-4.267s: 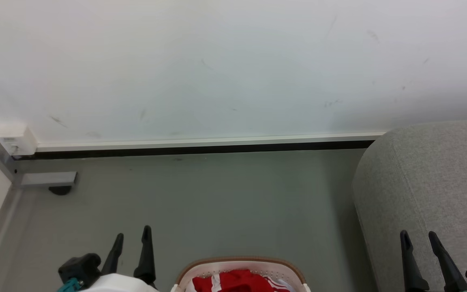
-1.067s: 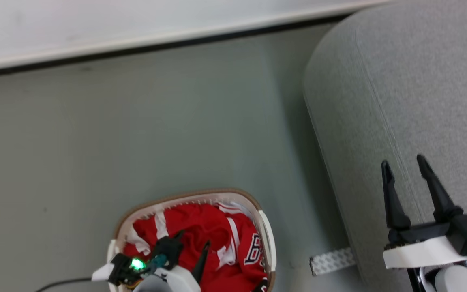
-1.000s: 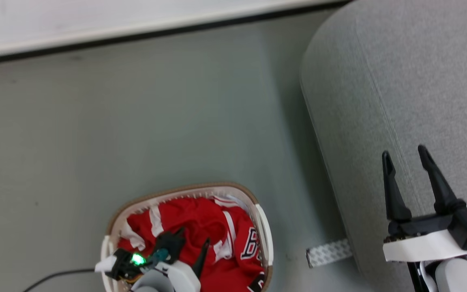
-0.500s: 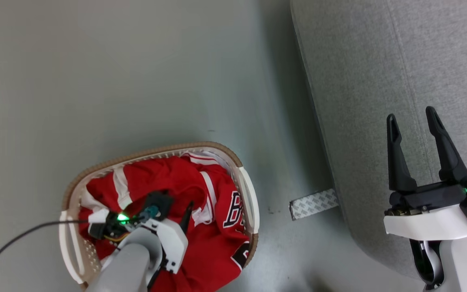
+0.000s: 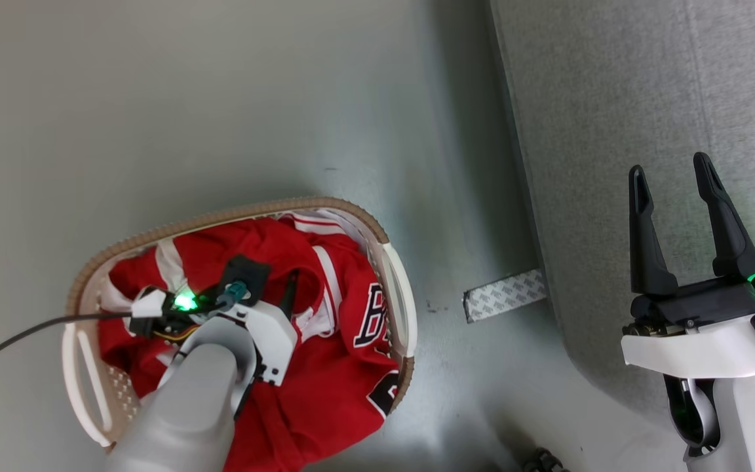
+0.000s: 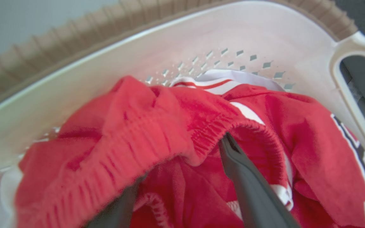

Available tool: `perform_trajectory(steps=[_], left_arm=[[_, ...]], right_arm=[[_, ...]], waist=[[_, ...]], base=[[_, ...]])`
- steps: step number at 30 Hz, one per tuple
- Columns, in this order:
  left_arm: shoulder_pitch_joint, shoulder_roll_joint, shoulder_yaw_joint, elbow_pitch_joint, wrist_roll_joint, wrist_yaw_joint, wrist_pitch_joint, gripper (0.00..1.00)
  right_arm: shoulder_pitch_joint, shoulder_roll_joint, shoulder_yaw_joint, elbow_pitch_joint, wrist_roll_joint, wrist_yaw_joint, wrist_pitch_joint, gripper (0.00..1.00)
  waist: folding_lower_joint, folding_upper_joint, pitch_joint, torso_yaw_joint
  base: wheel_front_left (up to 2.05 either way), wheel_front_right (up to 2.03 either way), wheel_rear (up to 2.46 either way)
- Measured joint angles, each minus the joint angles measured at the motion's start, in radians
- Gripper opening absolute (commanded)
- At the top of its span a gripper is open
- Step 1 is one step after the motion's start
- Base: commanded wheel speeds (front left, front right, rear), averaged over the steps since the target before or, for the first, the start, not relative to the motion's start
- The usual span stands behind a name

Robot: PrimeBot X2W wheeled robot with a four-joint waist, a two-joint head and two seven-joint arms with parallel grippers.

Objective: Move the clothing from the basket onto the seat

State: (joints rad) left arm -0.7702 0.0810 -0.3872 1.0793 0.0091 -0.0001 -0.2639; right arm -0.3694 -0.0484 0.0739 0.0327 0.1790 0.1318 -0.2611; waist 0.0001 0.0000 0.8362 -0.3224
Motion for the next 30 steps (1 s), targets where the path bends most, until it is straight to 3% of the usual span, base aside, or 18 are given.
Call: perform_trajectory(steps=[1,2,3,5,6,16,30], left_arm=[[-0.004,0.0,0.0,0.004,0.0,0.003,0.0,1.0],[-0.008,-0.001,-0.001,0.008,0.0,0.009,0.0,0.93],[-0.012,-0.001,0.0,0.011,0.0,0.01,0.0,0.68],[-0.019,-0.001,-0.002,0.015,-0.002,0.011,0.0,0.09],[-0.021,-0.002,-0.006,0.013,-0.002,0.011,0.0,0.0],[0.073,-0.023,-0.03,-0.045,-0.038,0.002,0.0,0.0],[0.324,-0.031,-0.074,-0.294,-0.174,-0.02,0.0,0.0]], right_arm=[[-0.001,0.0,0.0,0.0,0.0,0.0,0.0,1.0],[-0.002,0.0,0.0,0.0,0.0,0.0,0.0,1.0],[-0.003,0.0,0.0,0.0,0.0,0.0,0.0,1.0],[-0.004,0.0,-0.001,0.0,0.0,0.0,0.0,1.0],[-0.004,0.0,-0.002,0.001,0.0,0.0,0.0,1.0],[0.011,0.001,0.005,0.04,-0.001,0.0,0.0,1.0],[0.172,0.002,-0.027,0.108,-0.031,0.0,0.0,1.0]], waist=[[0.0,0.0,0.009,-0.001],[0.0,0.0001,0.016,-0.003],[0.0,0.0,0.023,-0.005],[0.0,0.0,0.03,-0.006],[0.0,0.0,0.03,-0.005],[0.0,0.0,-0.08,0.024],[-0.0002,0.0,-0.402,0.089]], base=[[0.0,0.0,0.0],[0.0,0.0,0.0],[0.0,0.0,0.0],[0.0,0.0,0.0],[0.0,0.0,0.0],[0.0,0.0,0.0],[0.0,0.0,0.0]])
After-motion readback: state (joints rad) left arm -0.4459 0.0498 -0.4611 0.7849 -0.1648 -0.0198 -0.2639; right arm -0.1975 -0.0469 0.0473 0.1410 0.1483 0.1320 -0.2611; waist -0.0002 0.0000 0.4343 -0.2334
